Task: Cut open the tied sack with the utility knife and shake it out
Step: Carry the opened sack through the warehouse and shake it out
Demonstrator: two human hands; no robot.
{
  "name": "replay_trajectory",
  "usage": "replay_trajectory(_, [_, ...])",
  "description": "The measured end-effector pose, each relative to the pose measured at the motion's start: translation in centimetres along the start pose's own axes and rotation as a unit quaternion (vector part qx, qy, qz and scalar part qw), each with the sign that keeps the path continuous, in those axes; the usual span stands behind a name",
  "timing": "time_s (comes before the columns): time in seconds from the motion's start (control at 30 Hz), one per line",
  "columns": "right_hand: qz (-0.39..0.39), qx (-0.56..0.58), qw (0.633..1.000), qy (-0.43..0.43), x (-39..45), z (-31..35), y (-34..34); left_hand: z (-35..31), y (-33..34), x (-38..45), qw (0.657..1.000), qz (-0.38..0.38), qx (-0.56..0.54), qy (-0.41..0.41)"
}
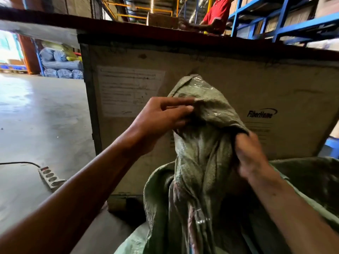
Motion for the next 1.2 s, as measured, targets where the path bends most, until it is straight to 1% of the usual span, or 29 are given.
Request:
replay_trajectory(0.03, [-0.042,0.019,0.999,0.024,1.3,1.7,-1.0,-0.5,-0.5,0.3,0.998,-0.064,0.015,-0.002])
replay_trajectory(0.07, [-0.065,0.026,0.996,0.049,2.5,3.5,-1.7,-0.9,-0.7,0.8,0.991,-0.123,0.05,-0.02])
replay_trajectory(0.1, [-0.045,0.042,0.994,0.085,3.3,5.4,-2.0,-1.1,-0.7,1.2,0.981,-0.15,0.103,-0.062])
replay_trajectory(0.13, [-0.012,0.07,0.989,0.132,4.0,6.9,-2.0,-1.3,-0.3,1.4,0.973,-0.127,0.145,-0.128])
replay_trajectory(0.17, [0.017,0.063,0.982,0.178,4.5,8.5,-1.8,-1.7,0.3,1.8,0.966,-0.066,0.139,-0.206])
replay_trajectory(0.2, [0.049,0.04,0.976,0.209,4.2,10.3,-1.4,-2.4,1.0,2.0,0.959,0.005,0.084,-0.271])
replay_trajectory(0.23, [0.072,0.014,0.973,0.219,3.8,12.1,-1.3,-3.3,1.8,2.3,0.949,0.065,0.021,-0.307])
replay_trajectory(0.27, [0.073,-0.003,0.972,0.222,3.3,14.2,-1.2,-4.3,2.7,2.6,0.939,0.1,-0.032,-0.328])
replay_trajectory(0.3, [0.073,-0.014,0.973,0.217,2.5,16.0,-1.0,-5.4,3.7,2.7,0.935,0.107,-0.055,-0.335])
replay_trajectory(0.33, [0.071,-0.016,0.973,0.219,2.1,18.3,-1.2,-7.4,4.4,3.0,0.936,0.1,-0.047,-0.336])
replay_trajectory(0.4, [0.05,-0.009,0.972,0.23,1.8,22.8,-1.5,-11.9,5.1,4.0,0.951,0.059,0.004,-0.305])
replay_trajectory(0.43, [0.029,-0.024,0.972,0.232,2.6,24.6,-2.0,-14.3,4.8,4.6,0.956,0.043,0.021,-0.291])
replay_trajectory(0.53, [-0.037,-0.102,0.97,0.219,5.4,30.9,-3.2,-21.7,3.6,6.9,0.961,0.018,0.018,-0.275])
replay_trajectory(0.57, [-0.066,-0.127,0.967,0.209,6.4,33.6,-3.7,-24.5,3.6,7.8,0.963,0.01,0.014,-0.268])
replay_trajectory(0.67, [-0.119,-0.179,0.965,0.148,10.4,42.6,-5.2,-32.7,4.7,11.5,0.973,0.002,-0.011,-0.231])
replay_trajectory(0.77, [-0.178,-0.205,0.956,0.11,13.2,51.8,-8.3,-40.6,5.6,15.8,0.984,-0.019,-0.005,-0.177])
replay_trajectory(0.83, [-0.205,-0.248,0.943,0.083,13.8,56.1,-10.5,-44.3,6.4,18.0,0.991,-0.031,0.003,-0.13])
replay_trajectory(0.93, [-0.187,-0.298,0.935,0.05,13.3,60.7,-12.2,-49.0,9.6,20.7,0.996,-0.032,-0.025,-0.079])
replay_trajectory(1.0, [-0.162,-0.327,0.931,0.009,11.8,62.3,-12.6,-51.1,12.2,21.9,0.998,-0.016,-0.041,-0.049])
replay_trajectory(1.03, [-0.145,-0.323,0.935,-0.012,10.7,62.5,-12.6,-51.8,13.4,22.4,0.998,-0.004,-0.047,-0.035])
replay_trajectory(1.07, [-0.116,-0.304,0.945,-0.029,9.1,62.6,-12.3,-52.4,14.7,22.8,0.998,0.01,-0.054,-0.024])
replay_trajectory(1.1, [-0.062,-0.273,0.959,-0.039,7.5,62.2,-11.8,-53.2,15.8,23.1,0.998,0.026,-0.059,-0.014])
replay_trajectory(1.13, [-0.003,-0.254,0.966,-0.05,6.1,61.3,-11.1,-53.9,16.8,23.2,0.997,0.04,-0.063,-0.003])
replay_trajectory(1.17, [0.023,-0.259,0.964,-0.063,5.1,60.2,-11.1,-54.5,17.6,23.3,0.996,0.06,-0.063,0.009])
replay_trajectory(1.2, [0.016,-0.276,0.958,-0.076,4.4,59.7,-11.4,-55.0,18.2,23.4,0.995,0.079,-0.058,0.019])
Point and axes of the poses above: each hand's wrist, its own x-axis towards the middle knuckle, its own y-axis out of the palm, z = x × y, the point moved 1 cm from there along x, towards the middle knuckle, and after that the axes turned 2 degrees about y, right-handed, at the moved point
